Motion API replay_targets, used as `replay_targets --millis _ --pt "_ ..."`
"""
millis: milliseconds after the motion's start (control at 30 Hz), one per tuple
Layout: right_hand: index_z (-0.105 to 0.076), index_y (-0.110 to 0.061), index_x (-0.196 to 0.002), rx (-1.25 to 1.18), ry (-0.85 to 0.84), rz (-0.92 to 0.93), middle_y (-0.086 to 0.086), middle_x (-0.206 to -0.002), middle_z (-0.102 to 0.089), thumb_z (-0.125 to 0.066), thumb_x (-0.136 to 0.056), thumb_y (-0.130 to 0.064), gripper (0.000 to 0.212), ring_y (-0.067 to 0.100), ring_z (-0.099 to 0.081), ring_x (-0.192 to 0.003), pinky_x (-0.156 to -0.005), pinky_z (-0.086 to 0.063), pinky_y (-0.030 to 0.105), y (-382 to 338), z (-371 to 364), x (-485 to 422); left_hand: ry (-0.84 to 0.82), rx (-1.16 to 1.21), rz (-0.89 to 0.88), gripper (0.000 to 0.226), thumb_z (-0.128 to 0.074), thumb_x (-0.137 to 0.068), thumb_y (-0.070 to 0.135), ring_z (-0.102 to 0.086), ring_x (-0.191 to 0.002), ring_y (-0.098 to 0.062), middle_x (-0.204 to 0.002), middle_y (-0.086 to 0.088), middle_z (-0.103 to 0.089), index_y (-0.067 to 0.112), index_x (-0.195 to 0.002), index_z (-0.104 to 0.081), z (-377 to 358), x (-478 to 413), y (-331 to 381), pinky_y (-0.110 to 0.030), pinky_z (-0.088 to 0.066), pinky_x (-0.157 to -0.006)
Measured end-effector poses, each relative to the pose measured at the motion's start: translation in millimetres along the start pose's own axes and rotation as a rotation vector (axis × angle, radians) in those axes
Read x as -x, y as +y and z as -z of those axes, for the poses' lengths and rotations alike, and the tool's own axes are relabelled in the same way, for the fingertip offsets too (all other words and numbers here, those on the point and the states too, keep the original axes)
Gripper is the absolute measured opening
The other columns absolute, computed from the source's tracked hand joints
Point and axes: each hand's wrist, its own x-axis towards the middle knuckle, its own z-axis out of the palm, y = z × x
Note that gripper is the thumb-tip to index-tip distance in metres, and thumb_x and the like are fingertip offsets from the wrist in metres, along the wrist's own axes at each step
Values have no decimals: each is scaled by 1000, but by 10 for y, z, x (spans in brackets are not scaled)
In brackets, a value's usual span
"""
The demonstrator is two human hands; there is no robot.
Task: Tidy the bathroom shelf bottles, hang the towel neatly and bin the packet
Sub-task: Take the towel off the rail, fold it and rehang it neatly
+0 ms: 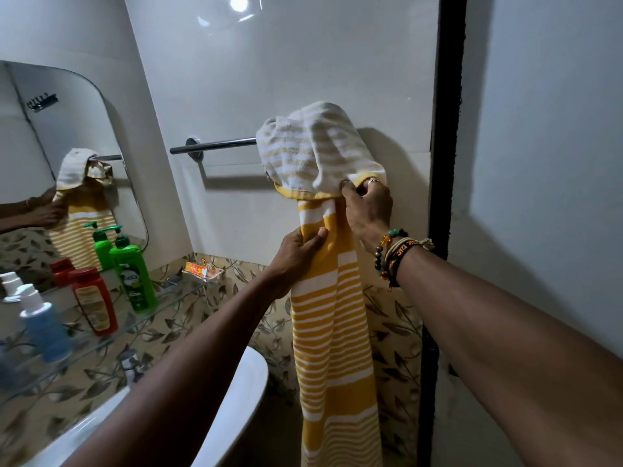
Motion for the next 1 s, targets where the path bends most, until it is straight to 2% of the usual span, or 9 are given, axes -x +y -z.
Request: replay_targets --millis 133,233,467,567,633,700,833,900,1000 --pt "-51 -13 -80 -8 47 -70 13 -94 -67 -52 -89 -21 12 32 -64 -86 -80 -55 46 68 -57 27 1 21 18 17 -57 -95 37 -75 -79 -15 -93 1 -75 24 -104 -63 -20 62 -57 -27 -59 -62" --pt "-40 -16 -72 -6 51 -99 7 -86 -56 -50 -83 -14 15 24 -54 -77 -76 -52 42 136 -109 59 -1 26 29 15 -58 -95 35 -75 -77 -14 -89 3 -75 24 -102 -64 0 106 -98 -24 -58 -59" --pt "-48 -13 -76 -76 -22 -123 6 -80 -58 -59 -83 -21 15 22 -55 -72 -67 -50 38 186 -142 152 29 -9 19 12 -58 -96 34 -74 -74 -10 -81 9 -77 24 -101 -65 -12 180 -220 -21 -56 -57" --pt "-53 -14 -87 -60 -39 -145 8 -94 -65 -52 -84 -13 3 27 -62 -86 -79 -55 41 175 -150 195 -11 -35 11 14 -58 -96 32 -74 -78 -12 -87 5 -76 22 -102 -66 -1 219 -247 -24 -58 -61" --pt "-58 -16 -89 -125 -33 -172 4 -94 -67 -48 -83 -5 16 24 -64 -89 -81 -56 36 149 -158 221 -73 -71 43 18 -60 -95 31 -74 -85 -16 -97 1 -75 18 -105 -67 26 255 -288 -29 -61 -68" --pt "-65 -16 -83 -123 12 -178 2 -87 -69 -44 -78 -3 25 22 -67 -83 -73 -58 35 103 -172 241 -117 -117 96 23 -62 -93 31 -73 -91 -21 -105 -6 -73 15 -109 -66 62 295 -351 -37 -61 -77" --pt "-65 -16 -77 -76 114 -221 3 -85 -71 -44 -85 -18 23 22 -68 -78 -69 -61 41 -4 -174 295 -112 -181 137 31 -68 -90 29 -72 -90 -25 -109 -10 -72 16 -118 -64 128 378 -453 -40 -62 -68" --pt "-60 -17 -73 -49 155 -211 2 -84 -70 -42 -86 -28 25 23 -67 -79 -70 -59 39 -83 -188 326 -110 -194 121 43 -71 -88 29 -70 -93 -24 -114 -7 -69 21 -129 -59 167 409 -491 -35 -61 -62" --pt "-65 -15 -95 -172 149 -232 3 -93 -65 -43 -89 -16 23 21 -62 -87 -75 -52 33 -257 -250 364 -128 -89 177 47 -76 -82 35 -70 -96 -21 -113 -2 -70 25 -127 -62 194 479 -501 -36 -61 -71"
